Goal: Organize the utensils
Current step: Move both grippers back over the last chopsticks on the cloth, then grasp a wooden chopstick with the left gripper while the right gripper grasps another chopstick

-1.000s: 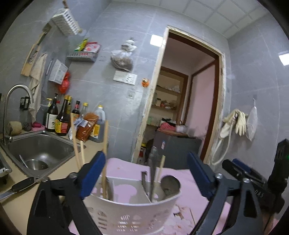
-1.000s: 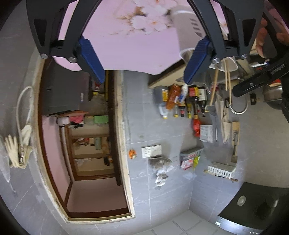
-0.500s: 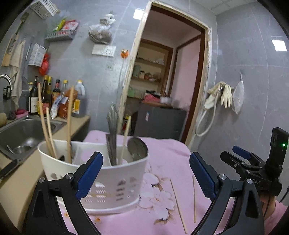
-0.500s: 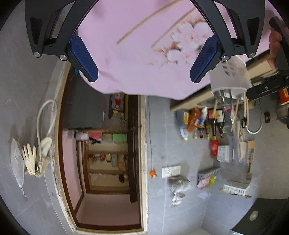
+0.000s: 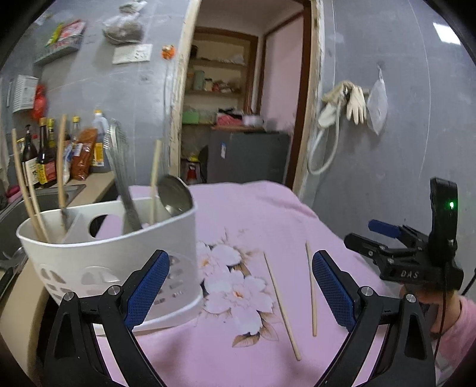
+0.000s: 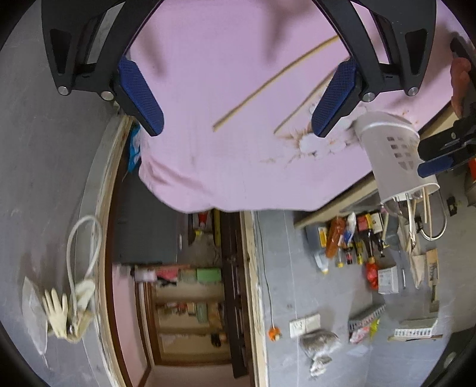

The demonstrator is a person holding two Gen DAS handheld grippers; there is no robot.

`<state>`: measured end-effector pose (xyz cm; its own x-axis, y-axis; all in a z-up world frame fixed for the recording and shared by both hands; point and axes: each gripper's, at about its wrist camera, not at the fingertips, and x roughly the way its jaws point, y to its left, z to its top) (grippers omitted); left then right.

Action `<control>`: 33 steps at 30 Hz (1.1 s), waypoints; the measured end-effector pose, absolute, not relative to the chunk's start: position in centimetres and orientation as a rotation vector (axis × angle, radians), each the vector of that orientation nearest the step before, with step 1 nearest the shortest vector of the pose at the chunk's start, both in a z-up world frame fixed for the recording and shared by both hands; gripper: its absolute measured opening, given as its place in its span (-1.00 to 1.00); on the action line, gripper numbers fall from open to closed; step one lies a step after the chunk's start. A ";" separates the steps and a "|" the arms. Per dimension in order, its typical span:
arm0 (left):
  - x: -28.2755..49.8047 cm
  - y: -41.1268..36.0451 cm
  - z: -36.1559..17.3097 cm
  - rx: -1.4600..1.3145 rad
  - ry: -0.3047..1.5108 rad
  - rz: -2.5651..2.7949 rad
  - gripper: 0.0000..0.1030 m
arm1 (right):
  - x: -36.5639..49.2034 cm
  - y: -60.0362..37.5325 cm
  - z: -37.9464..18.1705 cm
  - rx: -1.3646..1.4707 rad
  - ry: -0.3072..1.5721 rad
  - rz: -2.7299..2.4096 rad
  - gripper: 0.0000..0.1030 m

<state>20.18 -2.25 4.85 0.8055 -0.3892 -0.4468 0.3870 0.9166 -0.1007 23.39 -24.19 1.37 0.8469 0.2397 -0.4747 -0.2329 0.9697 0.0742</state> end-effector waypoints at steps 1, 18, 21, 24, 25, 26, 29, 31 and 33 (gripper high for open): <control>20.4 -2.5 4.7 0.004 0.495 -0.419 0.83 | 23.6 -24.3 1.2 0.017 0.519 0.254 0.76; 26.4 -7.4 1.1 0.070 0.814 -0.550 0.06 | 29.5 -25.8 -2.9 0.150 0.849 0.289 -0.25; 27.8 -7.7 0.6 0.050 0.864 -0.566 -0.09 | 30.2 -25.7 -2.6 0.149 0.856 0.295 -0.31; 29.5 -8.2 -0.1 0.016 0.931 -0.577 -0.27 | 31.2 -25.3 -2.7 0.149 0.878 0.307 -0.37; 30.0 -8.4 -0.5 0.007 0.955 -0.570 -0.33 | 31.5 -25.2 -2.8 0.145 0.887 0.310 -0.43; 30.4 -8.6 -0.8 0.000 0.976 -0.561 -0.37 | 31.8 -25.0 -3.0 0.144 0.895 0.312 -0.49; 31.7 -8.5 -1.7 -0.047 1.038 -0.546 -0.47 | 32.5 -24.7 -3.3 0.156 0.914 0.312 -0.61; 32.2 -8.2 -1.8 -0.073 1.047 -0.539 -0.50 | 32.9 -24.6 -3.4 0.161 0.923 0.316 -0.65; 32.5 -8.2 -1.7 -0.089 1.060 -0.536 -0.53 | 33.2 -24.4 -3.5 0.162 0.933 0.330 -0.70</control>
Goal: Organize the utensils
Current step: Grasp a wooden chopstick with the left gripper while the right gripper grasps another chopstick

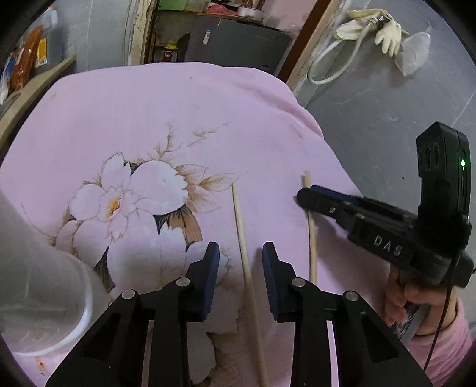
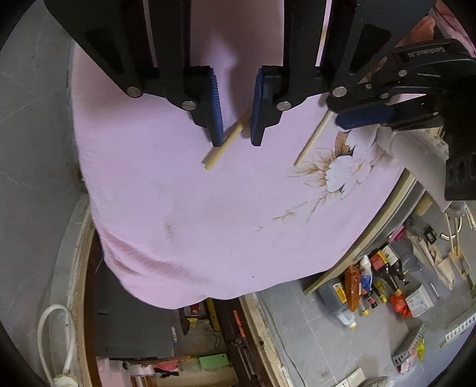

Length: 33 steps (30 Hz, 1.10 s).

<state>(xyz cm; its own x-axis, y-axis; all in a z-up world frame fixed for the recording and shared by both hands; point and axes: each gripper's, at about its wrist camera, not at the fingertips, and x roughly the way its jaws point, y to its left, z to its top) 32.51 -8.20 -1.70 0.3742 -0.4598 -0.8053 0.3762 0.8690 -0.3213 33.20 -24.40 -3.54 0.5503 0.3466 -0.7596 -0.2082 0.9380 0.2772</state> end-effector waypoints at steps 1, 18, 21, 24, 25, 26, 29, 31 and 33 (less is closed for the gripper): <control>32.7 -8.2 -1.7 -0.094 1.068 -0.532 -0.55 | 33.3 -24.2 -3.6 0.153 0.938 0.337 -0.73; 32.0 -7.4 -1.2 -0.087 1.163 -0.477 -0.94 | 31.1 -22.1 -2.9 -0.031 0.981 0.393 -0.87; 31.9 -7.5 -1.1 -0.067 1.170 -0.478 -0.94 | 31.6 -22.2 -2.8 -0.015 1.017 0.388 -0.87; 31.5 -7.4 -1.0 -0.052 1.171 -0.481 -0.93 | 31.9 -22.1 -2.8 -0.016 1.053 0.391 -0.86; 31.4 -7.5 -1.1 -0.046 1.172 -0.482 -0.93 | 32.0 -22.2 -2.8 -0.010 1.069 0.396 -0.84; 31.1 -7.4 -1.0 -0.042 1.173 -0.485 -0.93 | 32.0 -22.4 -2.7 0.003 1.087 0.400 -0.82; 30.6 -7.2 -1.0 -0.042 1.174 -0.493 -0.93 | 31.8 -22.6 -2.6 0.016 1.113 0.407 -0.82; 30.5 -7.0 -1.0 -0.048 1.176 -0.495 -0.92 | 31.5 -22.6 -2.5 0.011 1.118 0.404 -0.82; 30.7 -7.1 -1.1 -0.047 1.179 -0.496 -0.92 | 31.3 -22.3 -2.5 -0.006 1.114 0.395 -0.81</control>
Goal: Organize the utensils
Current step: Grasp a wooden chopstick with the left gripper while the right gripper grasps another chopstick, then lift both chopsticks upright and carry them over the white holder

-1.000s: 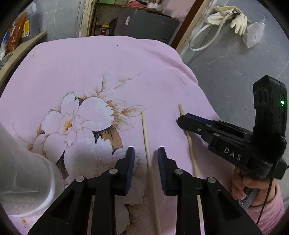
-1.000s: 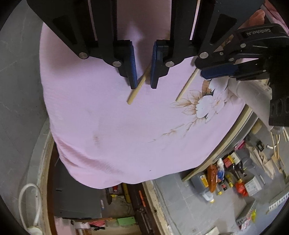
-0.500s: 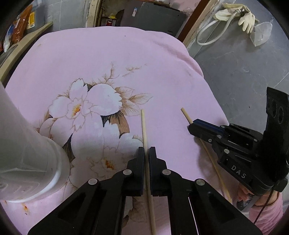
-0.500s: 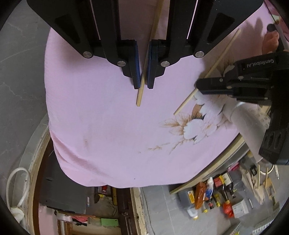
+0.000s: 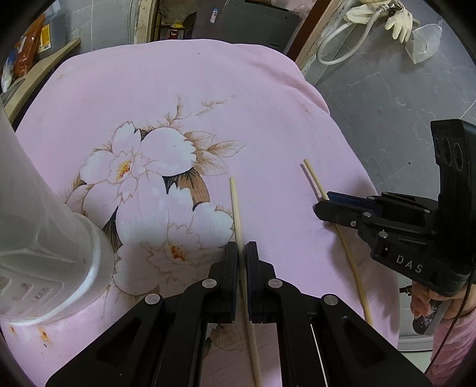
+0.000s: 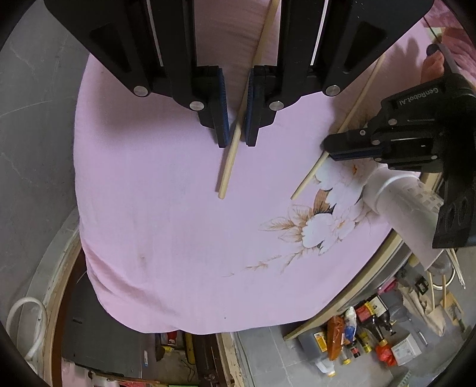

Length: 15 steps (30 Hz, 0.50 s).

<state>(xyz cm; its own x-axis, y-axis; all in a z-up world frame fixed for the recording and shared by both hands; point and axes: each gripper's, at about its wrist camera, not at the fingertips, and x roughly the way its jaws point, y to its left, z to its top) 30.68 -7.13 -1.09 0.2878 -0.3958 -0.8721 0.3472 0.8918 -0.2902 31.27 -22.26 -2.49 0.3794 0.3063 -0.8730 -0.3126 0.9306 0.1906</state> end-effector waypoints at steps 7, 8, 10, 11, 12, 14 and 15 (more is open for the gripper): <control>30.2 -7.4 -1.2 -0.068 1.160 -0.475 -0.93 | 30.3 -21.6 -2.6 -0.015 1.034 0.335 -0.88; 30.0 -7.3 -1.2 -0.081 1.153 -0.473 -0.94 | 30.2 -21.8 -2.6 0.005 1.026 0.331 -0.90; 29.5 -7.1 -1.1 -0.100 1.143 -0.479 -0.94 | 30.1 -22.5 -2.6 0.057 1.007 0.333 -0.93; 29.3 -6.9 -1.1 -0.111 1.139 -0.481 -0.95 | 30.0 -22.8 -2.6 0.085 0.999 0.337 -0.93; 29.1 -6.7 -1.0 -0.130 1.136 -0.485 -0.95 | 29.8 -22.9 -2.6 0.107 0.991 0.343 -0.93; 28.3 -6.1 -0.8 -0.175 1.122 -0.504 -0.96 | 29.2 -23.2 -2.4 0.147 0.965 0.356 -0.94; 28.0 -5.9 -0.7 -0.182 1.110 -0.508 -0.96 | 28.7 -23.4 -2.2 0.167 0.942 0.367 -0.94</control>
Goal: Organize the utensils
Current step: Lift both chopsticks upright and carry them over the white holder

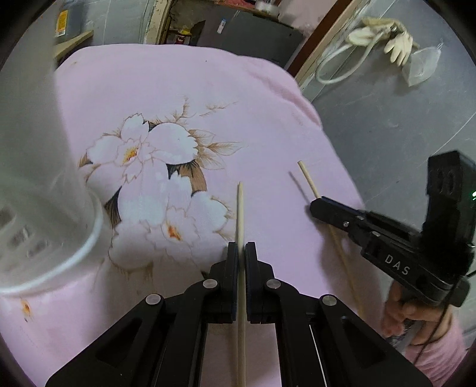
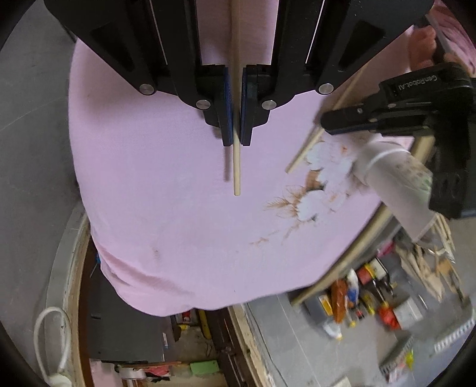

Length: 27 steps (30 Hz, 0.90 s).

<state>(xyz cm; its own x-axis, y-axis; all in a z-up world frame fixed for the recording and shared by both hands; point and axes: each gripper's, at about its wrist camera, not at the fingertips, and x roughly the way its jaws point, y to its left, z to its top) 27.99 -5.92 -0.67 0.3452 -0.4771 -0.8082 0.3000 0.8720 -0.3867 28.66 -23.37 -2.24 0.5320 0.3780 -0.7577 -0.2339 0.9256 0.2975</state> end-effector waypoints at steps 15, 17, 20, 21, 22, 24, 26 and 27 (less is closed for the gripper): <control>19.7 -4.5 6.6 -0.167 0.469 -0.494 -0.95 | 20.8 -21.4 4.3 0.129 0.340 0.385 -0.94; 19.1 -4.1 7.1 -0.184 0.405 -0.478 -0.95 | 20.2 -20.6 5.3 0.108 0.273 0.384 -0.94; 18.6 -3.0 8.1 -0.217 0.331 -0.444 -0.95 | 19.5 -19.6 6.6 0.089 0.194 0.397 -0.94; 18.5 -2.4 8.5 -0.234 0.306 -0.432 -0.95 | 19.3 -19.2 7.1 0.087 0.175 0.403 -0.94; 18.3 -1.6 8.9 -0.249 0.289 -0.427 -0.95 | 19.3 -18.8 7.5 0.088 0.155 0.413 -0.94; 18.3 -0.3 9.8 -0.288 0.247 -0.406 -0.95 | 19.4 -18.0 8.3 0.095 0.124 0.433 -0.94; 18.3 1.2 10.7 -0.320 0.208 -0.381 -0.95 | 19.5 -17.3 9.1 0.113 0.088 0.459 -0.94; 18.3 2.1 11.2 -0.334 0.190 -0.368 -0.95 | 19.5 -17.1 9.3 0.120 0.077 0.468 -0.94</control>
<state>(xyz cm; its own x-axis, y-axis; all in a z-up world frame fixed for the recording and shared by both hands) 18.28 2.10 11.15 0.9162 -0.3820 -0.1208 0.3202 0.8794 -0.3524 19.50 -17.06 9.29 0.8900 0.4537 -0.0461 -0.4447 0.8857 0.1331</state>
